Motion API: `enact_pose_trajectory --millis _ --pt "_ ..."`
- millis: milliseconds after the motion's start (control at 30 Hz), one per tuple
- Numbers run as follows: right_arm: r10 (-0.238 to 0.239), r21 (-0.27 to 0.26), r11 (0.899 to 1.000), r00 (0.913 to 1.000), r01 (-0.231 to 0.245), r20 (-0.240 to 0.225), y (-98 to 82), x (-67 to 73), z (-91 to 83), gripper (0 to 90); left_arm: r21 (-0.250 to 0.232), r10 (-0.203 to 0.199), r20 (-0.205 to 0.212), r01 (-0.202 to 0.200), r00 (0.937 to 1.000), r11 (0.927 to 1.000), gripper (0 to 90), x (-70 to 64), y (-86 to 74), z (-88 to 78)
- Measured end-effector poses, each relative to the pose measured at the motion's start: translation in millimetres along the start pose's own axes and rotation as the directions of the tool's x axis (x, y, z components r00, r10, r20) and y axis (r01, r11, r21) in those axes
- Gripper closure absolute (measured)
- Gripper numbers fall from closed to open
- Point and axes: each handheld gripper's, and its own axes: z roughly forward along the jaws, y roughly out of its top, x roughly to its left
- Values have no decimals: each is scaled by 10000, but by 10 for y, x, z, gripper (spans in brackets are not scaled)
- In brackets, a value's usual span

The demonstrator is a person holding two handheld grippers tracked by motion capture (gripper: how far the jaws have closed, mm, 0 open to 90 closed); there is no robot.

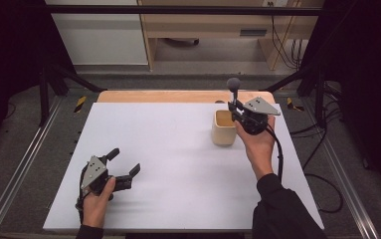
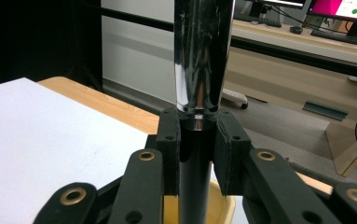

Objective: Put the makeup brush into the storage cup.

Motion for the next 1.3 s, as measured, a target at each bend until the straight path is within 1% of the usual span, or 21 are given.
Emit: enact_pose_trajectory --millis 333,433,567,867,1000,1167,1300 --pt "56 56 10000 10000 -56 32 -58 17 80 742 -64 -7 10 7 10000 10000 39 5 4 -6" --pt "138 120 9998 9999 -139 67 -78 24 97 742 -76 6 1 -6 10000 10000 39 9 8 -12" --pt "79 146 9999 9999 -80 68 -102 19 115 742 -96 -14 -17 14 10000 10000 39 14 10 -16" --pt "200 209 9996 9997 -203 113 -127 14 114 742 -100 18 8 -18 10000 9999 39 8 12 -15" --pt "139 233 9996 9999 -141 101 -137 9 113 742 -109 10 6 -10 10000 9999 39 9 13 -17" --pt "225 255 9994 9997 -228 115 -154 16 123 742 -100 21 18 -21 10000 9999 39 7 12 -15" --pt "158 280 9995 9998 -161 112 -171 18 132 742 -91 23 17 -23 10000 10000 39 9 11 -16"
